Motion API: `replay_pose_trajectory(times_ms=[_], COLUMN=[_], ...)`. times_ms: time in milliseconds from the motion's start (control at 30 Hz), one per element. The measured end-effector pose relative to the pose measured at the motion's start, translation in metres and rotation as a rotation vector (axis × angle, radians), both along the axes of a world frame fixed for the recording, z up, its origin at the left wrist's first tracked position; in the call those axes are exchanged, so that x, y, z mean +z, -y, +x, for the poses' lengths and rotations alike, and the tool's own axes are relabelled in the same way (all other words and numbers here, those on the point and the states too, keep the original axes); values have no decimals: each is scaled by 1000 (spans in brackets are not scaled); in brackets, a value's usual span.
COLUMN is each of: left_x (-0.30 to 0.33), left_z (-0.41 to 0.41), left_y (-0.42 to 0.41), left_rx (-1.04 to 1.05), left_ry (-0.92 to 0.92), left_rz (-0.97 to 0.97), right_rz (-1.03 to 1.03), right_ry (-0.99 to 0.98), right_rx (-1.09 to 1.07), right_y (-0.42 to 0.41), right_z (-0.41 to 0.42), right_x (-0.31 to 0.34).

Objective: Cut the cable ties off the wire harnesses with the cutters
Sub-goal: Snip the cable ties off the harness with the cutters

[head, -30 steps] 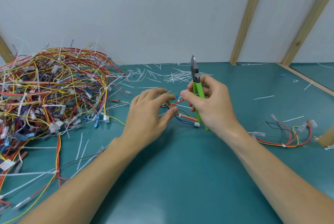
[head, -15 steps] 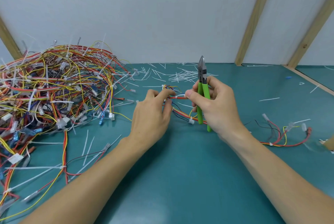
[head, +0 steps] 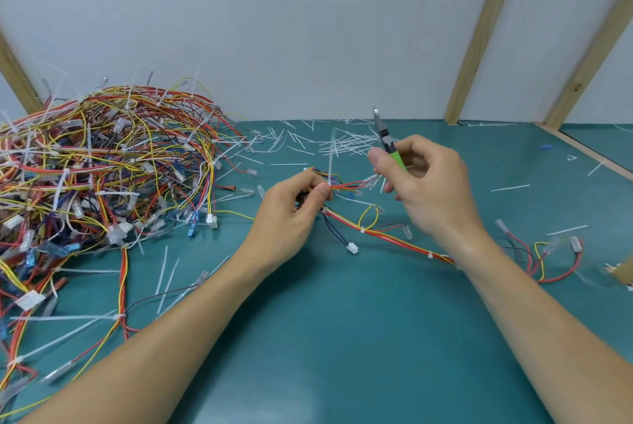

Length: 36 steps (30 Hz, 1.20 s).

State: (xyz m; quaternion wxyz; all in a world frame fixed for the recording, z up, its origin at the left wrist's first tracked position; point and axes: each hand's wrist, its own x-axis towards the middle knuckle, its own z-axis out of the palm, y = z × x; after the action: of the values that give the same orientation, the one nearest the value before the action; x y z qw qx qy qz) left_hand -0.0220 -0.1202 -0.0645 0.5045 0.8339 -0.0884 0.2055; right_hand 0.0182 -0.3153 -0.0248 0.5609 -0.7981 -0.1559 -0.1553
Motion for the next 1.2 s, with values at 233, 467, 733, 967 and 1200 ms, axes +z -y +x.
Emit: replay_pose_trajectory(times_ms=[233,467,733,967,1200], left_x=[-3,-2,-1,-3,-5], left_z=[5,4,0,1,2], left_y=[-9,-8,-6,-8,-7], left_rx=[81,61,7,2,-19], left_ry=[1,36,51,54,74], left_rz=[-20,15,90,104,117], right_rz=[-613,-767,-739,-767,-763], right_ry=[174,232,172,163,156], right_rx=[-15,-65,-39,-53,-57], right_y=[17,9,10,11,11], right_z=[4,-1,0,1,2], right_x=[4,1,-2,-4,-4])
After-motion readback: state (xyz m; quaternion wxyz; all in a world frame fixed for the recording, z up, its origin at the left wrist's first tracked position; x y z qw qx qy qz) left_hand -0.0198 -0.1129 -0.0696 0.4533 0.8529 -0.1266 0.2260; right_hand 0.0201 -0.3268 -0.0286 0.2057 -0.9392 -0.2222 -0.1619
